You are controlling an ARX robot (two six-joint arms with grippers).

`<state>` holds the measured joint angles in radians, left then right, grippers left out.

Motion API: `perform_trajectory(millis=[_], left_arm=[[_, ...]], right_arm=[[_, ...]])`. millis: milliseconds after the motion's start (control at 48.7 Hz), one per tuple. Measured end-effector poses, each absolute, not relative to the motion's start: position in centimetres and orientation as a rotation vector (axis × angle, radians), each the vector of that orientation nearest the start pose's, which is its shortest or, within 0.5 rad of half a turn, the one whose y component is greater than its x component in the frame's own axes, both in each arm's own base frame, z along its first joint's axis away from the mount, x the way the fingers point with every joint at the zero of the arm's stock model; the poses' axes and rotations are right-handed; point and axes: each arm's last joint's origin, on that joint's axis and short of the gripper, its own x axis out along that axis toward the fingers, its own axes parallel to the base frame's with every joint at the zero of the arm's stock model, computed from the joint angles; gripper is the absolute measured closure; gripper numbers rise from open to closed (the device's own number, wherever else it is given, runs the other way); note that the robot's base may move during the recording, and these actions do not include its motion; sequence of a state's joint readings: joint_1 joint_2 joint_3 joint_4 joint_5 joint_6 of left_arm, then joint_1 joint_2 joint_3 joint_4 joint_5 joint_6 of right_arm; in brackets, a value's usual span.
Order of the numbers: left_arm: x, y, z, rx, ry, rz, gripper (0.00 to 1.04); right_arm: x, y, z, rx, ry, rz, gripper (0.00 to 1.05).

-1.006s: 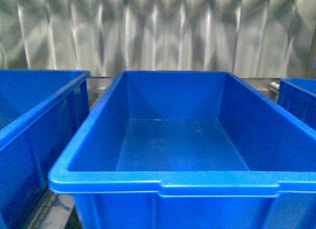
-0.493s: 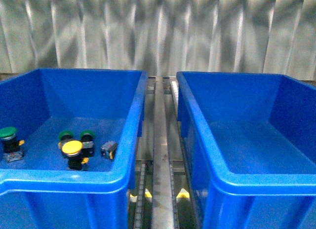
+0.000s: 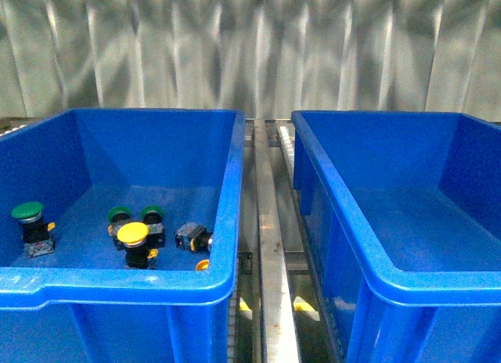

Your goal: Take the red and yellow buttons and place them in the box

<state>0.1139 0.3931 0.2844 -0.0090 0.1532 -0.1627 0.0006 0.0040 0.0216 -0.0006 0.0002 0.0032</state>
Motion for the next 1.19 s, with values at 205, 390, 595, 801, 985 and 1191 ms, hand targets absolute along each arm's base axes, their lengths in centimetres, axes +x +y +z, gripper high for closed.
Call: perform_trajectory(millis=[205,390,595,801,985,1191], left_arm=[[18.0,1.3,34.0,-0.158,0.045,-0.062,0.08],[26.5,-0.1,36.2,-0.142,0.325,-0.065,0.08],[33.6,-2.2,34.0,-0.160,0.614,-0.039,0.08],[39.0,-5.7,33.0,-0.052,0.722,-0.004,0.08],[41.9,-8.3,31.1,0.000,0.787,-0.013,0.08],[43.7,-10.1,28.5,0.024,0.845,-0.013,0.08]], right_arm=[[9.7,0.0,17.0,0.003,-0.017,0.000,0.03],[9.7,0.0,17.0,0.003,-0.017,0.001,0.03],[9.7,0.0,17.0,0.003,-0.017,0.000,0.03],[9.7,0.0,17.0,0.003,-0.017,0.000,0.03],[9.7,0.0,17.0,0.003,-0.017,0.000,0.03],[9.7,0.0,17.0,0.003,-0.017,0.000,0.03]])
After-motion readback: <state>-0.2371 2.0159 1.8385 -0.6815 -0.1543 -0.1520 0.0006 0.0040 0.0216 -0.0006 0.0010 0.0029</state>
